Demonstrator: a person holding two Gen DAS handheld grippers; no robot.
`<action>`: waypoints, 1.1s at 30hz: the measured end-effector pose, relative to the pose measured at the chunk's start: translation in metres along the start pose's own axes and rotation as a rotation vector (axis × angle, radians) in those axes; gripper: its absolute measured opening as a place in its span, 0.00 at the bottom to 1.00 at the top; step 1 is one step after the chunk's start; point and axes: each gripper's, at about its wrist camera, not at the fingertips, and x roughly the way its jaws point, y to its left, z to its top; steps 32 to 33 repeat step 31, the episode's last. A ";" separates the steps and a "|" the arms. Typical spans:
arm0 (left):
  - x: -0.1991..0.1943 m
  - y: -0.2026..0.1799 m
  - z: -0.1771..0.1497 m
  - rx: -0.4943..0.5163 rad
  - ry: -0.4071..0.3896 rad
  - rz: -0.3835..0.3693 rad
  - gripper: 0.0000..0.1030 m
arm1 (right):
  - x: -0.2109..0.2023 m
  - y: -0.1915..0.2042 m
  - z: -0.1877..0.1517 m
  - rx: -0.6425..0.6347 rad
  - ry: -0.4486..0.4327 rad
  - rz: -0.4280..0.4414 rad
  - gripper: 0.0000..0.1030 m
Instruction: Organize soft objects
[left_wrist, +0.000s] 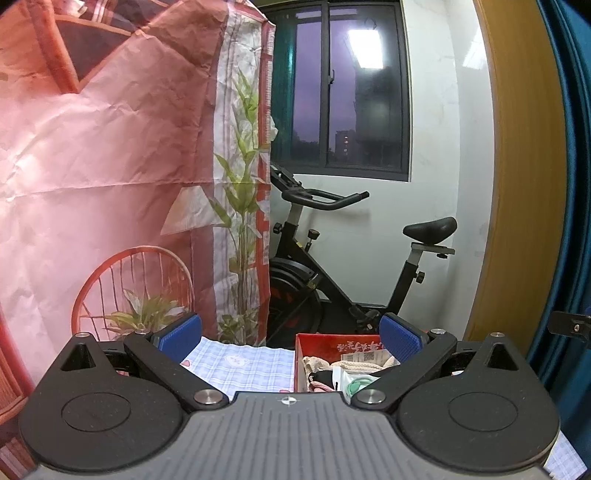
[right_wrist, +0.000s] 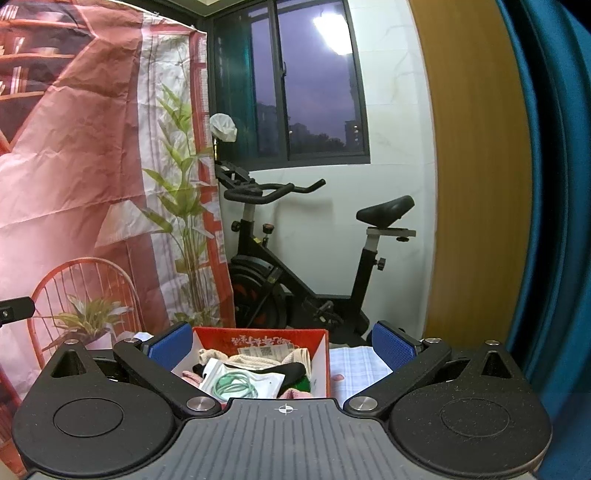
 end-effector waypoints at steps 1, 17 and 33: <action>0.000 0.000 0.000 0.000 0.000 0.002 1.00 | 0.000 0.000 0.000 0.001 -0.001 0.000 1.00; -0.003 -0.004 -0.003 0.019 -0.019 -0.005 1.00 | 0.000 -0.001 0.000 0.001 0.001 -0.004 1.00; -0.004 -0.004 -0.005 0.034 -0.032 -0.014 1.00 | 0.002 -0.001 -0.003 0.002 0.007 -0.005 1.00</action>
